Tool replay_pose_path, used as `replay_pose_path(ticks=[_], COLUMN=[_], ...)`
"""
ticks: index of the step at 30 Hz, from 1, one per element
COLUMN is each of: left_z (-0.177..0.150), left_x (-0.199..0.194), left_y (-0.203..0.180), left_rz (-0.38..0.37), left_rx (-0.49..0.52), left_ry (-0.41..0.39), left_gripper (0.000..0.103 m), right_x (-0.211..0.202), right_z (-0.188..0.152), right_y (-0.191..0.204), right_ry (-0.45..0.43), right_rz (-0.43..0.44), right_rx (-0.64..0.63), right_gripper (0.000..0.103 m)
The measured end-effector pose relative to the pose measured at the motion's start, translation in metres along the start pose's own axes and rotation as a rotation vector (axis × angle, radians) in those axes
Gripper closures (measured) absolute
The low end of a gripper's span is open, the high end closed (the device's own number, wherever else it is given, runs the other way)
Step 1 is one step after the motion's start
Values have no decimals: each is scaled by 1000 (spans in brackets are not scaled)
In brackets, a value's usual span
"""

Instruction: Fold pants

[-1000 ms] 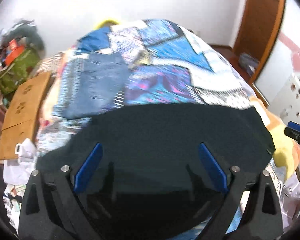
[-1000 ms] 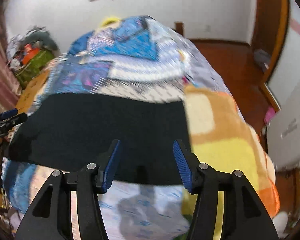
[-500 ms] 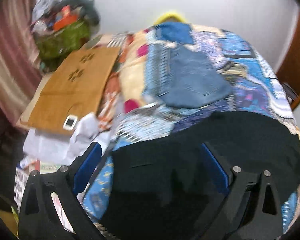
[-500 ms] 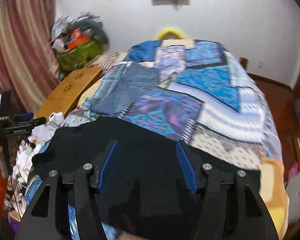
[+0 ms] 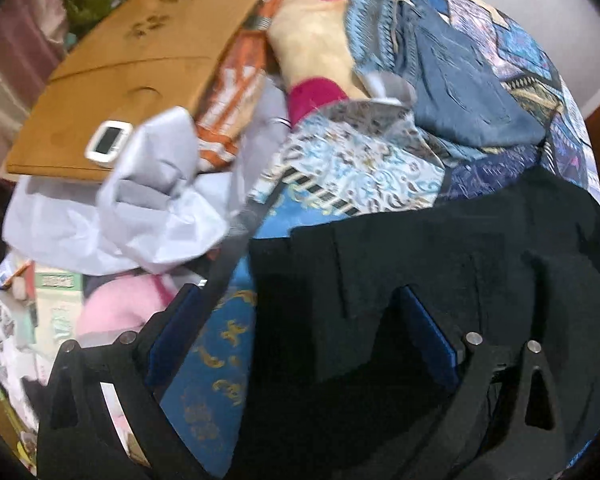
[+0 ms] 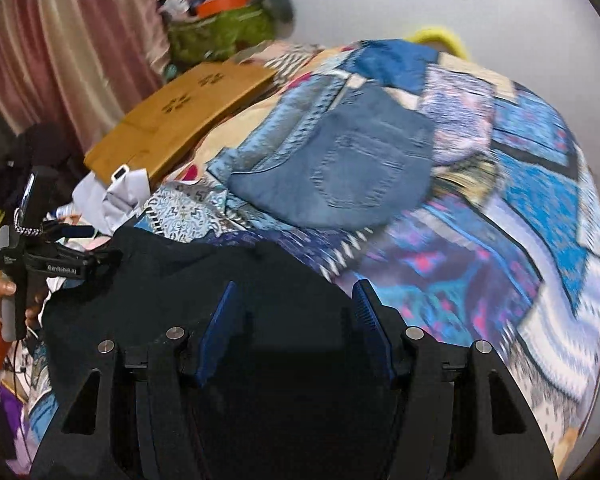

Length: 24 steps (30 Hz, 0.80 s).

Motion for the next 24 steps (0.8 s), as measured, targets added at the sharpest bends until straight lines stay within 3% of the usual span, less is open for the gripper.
replay_pose_path(ticks=[5, 8, 9, 10, 13, 16, 21, 24], left_z=[2, 3, 3, 3, 1, -1, -4, -7], left_x=[8, 10, 10, 8, 5, 6, 2, -11], left_y=[-4, -3, -3, -4, -6, -2, 3, 4], left_rz=[-62, -114, -108, -71, 29, 146, 169, 171], left_rx=[49, 69, 80, 102, 151, 161, 126, 102], left_ry=[10, 12, 5, -16, -66, -114, -116, -109], left_gripper=[7, 22, 25, 27, 28, 27, 26, 26], right_x=[45, 75, 84, 88, 86, 85, 81, 62], right_z=[12, 13, 11, 11, 12, 10, 13, 13], right_y=[11, 15, 15, 15, 16, 19, 23, 18], right_ry=[66, 150, 176, 190, 178, 163, 146, 109], right_rz=[28, 36, 36, 35, 48, 12, -40, -41], right_rx=[-30, -38, -35, -35, -33, -39, -68, -16], right_gripper=[47, 49, 58, 72, 89, 92, 91, 90])
Point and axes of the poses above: each gripper's, at about its wrist camera, not at the fingertips, and x roughly the way its jaws point, y to its left, z to its top, the point moved 2 cm from there along x, roughly the way its jaws point, and after that the axes turned 7 degrees about -z, right-handed, at the moved point
